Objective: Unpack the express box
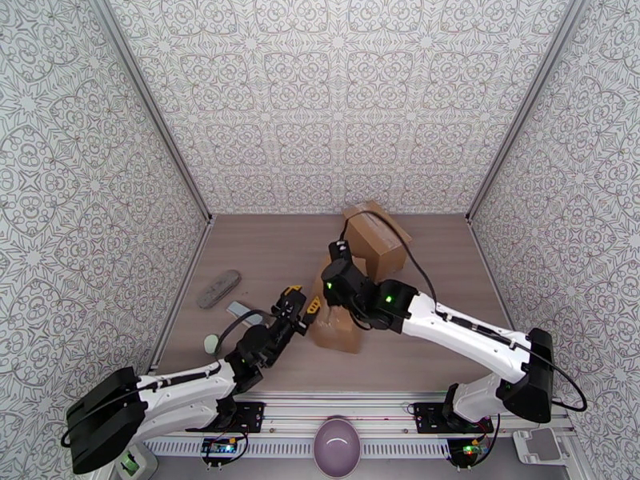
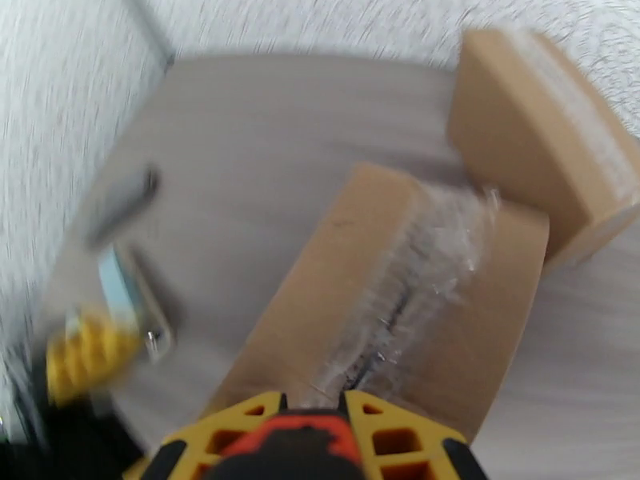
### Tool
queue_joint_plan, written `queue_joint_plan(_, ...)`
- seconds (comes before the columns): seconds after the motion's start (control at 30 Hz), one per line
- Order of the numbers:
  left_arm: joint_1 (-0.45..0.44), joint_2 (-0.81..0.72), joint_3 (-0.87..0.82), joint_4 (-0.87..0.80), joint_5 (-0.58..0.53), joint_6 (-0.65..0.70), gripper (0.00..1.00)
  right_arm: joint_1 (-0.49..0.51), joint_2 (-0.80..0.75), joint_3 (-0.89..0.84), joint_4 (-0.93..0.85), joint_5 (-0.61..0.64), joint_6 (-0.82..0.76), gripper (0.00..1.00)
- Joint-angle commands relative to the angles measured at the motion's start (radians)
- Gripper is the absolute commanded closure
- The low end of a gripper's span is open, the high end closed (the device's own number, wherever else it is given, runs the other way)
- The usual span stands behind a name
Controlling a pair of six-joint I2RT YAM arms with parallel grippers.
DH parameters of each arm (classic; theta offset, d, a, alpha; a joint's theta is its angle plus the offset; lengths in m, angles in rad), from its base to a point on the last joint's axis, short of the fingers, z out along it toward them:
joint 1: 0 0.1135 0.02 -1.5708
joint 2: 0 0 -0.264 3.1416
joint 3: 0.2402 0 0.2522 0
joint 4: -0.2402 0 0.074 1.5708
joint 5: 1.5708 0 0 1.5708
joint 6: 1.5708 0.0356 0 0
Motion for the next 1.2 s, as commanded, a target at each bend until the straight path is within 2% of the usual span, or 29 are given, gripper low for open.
queue_joint_plan(0.0, -0.011, 0.051, 0.013, -0.027, -0.046, 0.012, 0.44, 0.016, -0.024, 0.019, -0.075, -0.068, 0.015, 1.0)
queue_joint_plan(0.13, -0.043, 0.092, 0.01, 0.041, -0.057, 0.035, 0.43, 0.001, -0.026, 0.026, -0.079, -0.038, 0.037, 1.0)
queue_joint_plan(0.3, -0.056, 0.045, -0.014, 0.045, -0.061, 0.059, 0.41, -0.02, -0.019, 0.036, -0.037, -0.049, -0.019, 1.0)
queue_joint_plan(0.53, -0.072, -0.1, -0.025, -0.107, -0.003, 0.079, 0.35, -0.061, 0.043, 0.144, -0.033, -0.054, -0.14, 1.0)
queue_joint_plan(0.7, -0.111, -0.136, -0.022, -0.152, 0.008, 0.092, 0.34, -0.091, 0.082, 0.182, -0.002, -0.096, -0.17, 1.0)
queue_joint_plan(0.93, -0.186, -0.107, -0.007, -0.148, -0.018, 0.123, 0.33, -0.117, 0.105, 0.186, 0.085, -0.164, -0.203, 1.0)
queue_joint_plan(1.17, -0.198, 0.003, 0.024, -0.088, 0.02, 0.146, 0.29, -0.161, 0.106, 0.185, 0.108, -0.188, -0.199, 1.0)
